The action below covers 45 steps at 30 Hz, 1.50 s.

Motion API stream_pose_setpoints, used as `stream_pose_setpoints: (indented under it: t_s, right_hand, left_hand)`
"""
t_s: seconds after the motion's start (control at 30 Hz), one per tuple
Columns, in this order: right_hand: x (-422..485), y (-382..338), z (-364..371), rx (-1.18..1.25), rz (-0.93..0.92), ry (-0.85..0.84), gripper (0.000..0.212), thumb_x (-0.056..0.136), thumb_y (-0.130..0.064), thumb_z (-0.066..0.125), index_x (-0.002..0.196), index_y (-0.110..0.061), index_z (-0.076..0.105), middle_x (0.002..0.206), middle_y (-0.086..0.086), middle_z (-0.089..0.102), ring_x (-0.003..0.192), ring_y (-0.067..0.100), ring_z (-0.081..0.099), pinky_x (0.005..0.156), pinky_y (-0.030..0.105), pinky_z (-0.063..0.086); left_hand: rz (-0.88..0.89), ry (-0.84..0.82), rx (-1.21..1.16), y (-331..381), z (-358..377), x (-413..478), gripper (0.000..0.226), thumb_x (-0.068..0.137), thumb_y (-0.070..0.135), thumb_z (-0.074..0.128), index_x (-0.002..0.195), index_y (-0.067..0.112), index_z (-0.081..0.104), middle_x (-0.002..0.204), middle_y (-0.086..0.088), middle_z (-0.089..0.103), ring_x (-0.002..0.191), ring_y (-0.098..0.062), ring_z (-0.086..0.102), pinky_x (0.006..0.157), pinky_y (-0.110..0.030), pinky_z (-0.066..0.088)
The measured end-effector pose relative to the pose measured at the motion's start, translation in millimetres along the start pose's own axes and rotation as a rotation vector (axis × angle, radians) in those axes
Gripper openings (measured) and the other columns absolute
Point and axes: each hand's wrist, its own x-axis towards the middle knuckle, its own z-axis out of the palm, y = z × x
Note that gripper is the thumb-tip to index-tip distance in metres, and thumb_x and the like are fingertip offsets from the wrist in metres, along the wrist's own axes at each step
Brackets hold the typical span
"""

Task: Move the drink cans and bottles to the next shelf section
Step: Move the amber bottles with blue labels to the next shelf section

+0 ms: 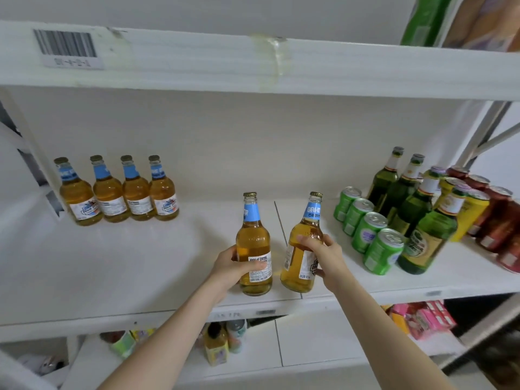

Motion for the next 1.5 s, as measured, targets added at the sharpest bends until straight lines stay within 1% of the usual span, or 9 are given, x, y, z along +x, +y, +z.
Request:
stream_pose_setpoints:
  t_s: [0.2,0.43,0.63,0.77,0.87,1.0,1.13,1.27,1.5]
  right_hand:
    - [-14.5,-4.8,-62.6,-0.022,0.006,0.032,0.055,0.071,-0.025,0.085,0.118,-0.020,0.057,0.102,0.005,0.073,0.082,0.018,0.072,0.059,0.031,0.054]
    - [2.0,-14.3,-101.8,-0.010,-0.020,0.037,0.052,0.069,-0.022,0.087,0.112,-0.022,0.059,0.100,0.002,0.072,0.085,0.018,0.071,0.063,0.032,0.053]
    - [47.4,-26.9,-100.4,0.000,-0.062,-0.006,0.055,0.065,-0.018,0.089,0.110,-0.021,0.059,0.104,0.008,0.074,0.092,0.028,0.073,0.086,0.048,0.058]
    - [84.5,-31.4,-89.7,0.052,-0.077,-0.034,0.058,0.063,-0.013,0.090,0.113,-0.016,0.059,0.107,0.012,0.073,0.096,0.032,0.072,0.092,0.054,0.055]
    - [112.3,-31.5,-81.3,0.061,-0.086,-0.032,0.062,0.061,-0.015,0.091,0.114,-0.018,0.060,0.104,0.008,0.074,0.091,0.029,0.074,0.087,0.050,0.058]
    - [149.0,-34.1,-73.0,0.060,-0.106,0.000,0.064,0.056,-0.016,0.093,0.111,-0.020,0.061,0.100,0.004,0.075,0.083,0.021,0.075,0.071,0.037,0.059]
    - [180.2,-32.7,-68.9,0.042,-0.129,0.004,0.058,0.056,-0.014,0.094,0.105,-0.020,0.063,0.099,0.004,0.076,0.083,0.022,0.075,0.077,0.040,0.059]
    - [203.5,-29.6,-61.1,0.047,-0.155,0.031,0.066,0.056,-0.013,0.094,0.113,-0.017,0.061,0.104,0.004,0.074,0.092,0.024,0.073,0.087,0.045,0.058]
    - [230.7,-25.4,-54.5,0.070,-0.219,0.070,0.073,0.058,-0.013,0.094,0.121,-0.021,0.056,0.107,-0.002,0.071,0.095,0.016,0.071,0.077,0.032,0.057]
  left_hand:
    - [0.008,-0.020,0.036,0.8,66.2,-16.7,0.040,0.067,0.030,0.088,0.101,0.035,0.068,0.088,0.021,0.075,0.090,-0.005,0.070,0.066,-0.023,0.054]
    - [0.018,-0.027,0.056,11.6,110.4,2.8,0.043,0.068,0.027,0.088,0.105,0.033,0.066,0.102,0.011,0.074,0.101,-0.015,0.068,0.089,-0.039,0.056]
    - [0.024,-0.017,0.063,26.0,117.3,47.1,0.052,0.067,0.025,0.090,0.113,0.029,0.066,0.110,0.007,0.073,0.105,-0.017,0.066,0.094,-0.044,0.055]
    - [0.040,-0.004,0.055,36.1,112.0,82.4,0.051,0.065,0.023,0.091,0.110,0.030,0.067,0.106,0.007,0.074,0.102,-0.017,0.068,0.085,-0.036,0.057]
    - [0.054,0.003,0.075,42.1,104.3,109.8,0.048,0.063,0.019,0.092,0.104,0.029,0.069,0.098,0.009,0.077,0.098,-0.015,0.070,0.080,-0.032,0.056]
    - [0.074,0.019,0.092,50.3,97.5,148.0,0.050,0.058,0.016,0.093,0.102,0.028,0.070,0.094,0.011,0.077,0.096,-0.013,0.071,0.076,-0.029,0.056]
    - [0.082,0.059,0.086,48.5,95.6,179.0,0.053,0.057,0.014,0.094,0.102,0.029,0.069,0.098,0.011,0.076,0.098,-0.012,0.069,0.082,-0.032,0.056]
    - [0.085,0.104,0.076,45.1,94.6,203.6,0.059,0.057,0.010,0.094,0.106,0.027,0.066,0.105,0.006,0.074,0.102,-0.015,0.067,0.087,-0.036,0.055]
    - [0.095,0.140,0.047,40.1,97.7,237.8,0.065,0.055,0.009,0.095,0.110,0.027,0.064,0.108,0.003,0.072,0.101,-0.017,0.067,0.082,-0.035,0.055]
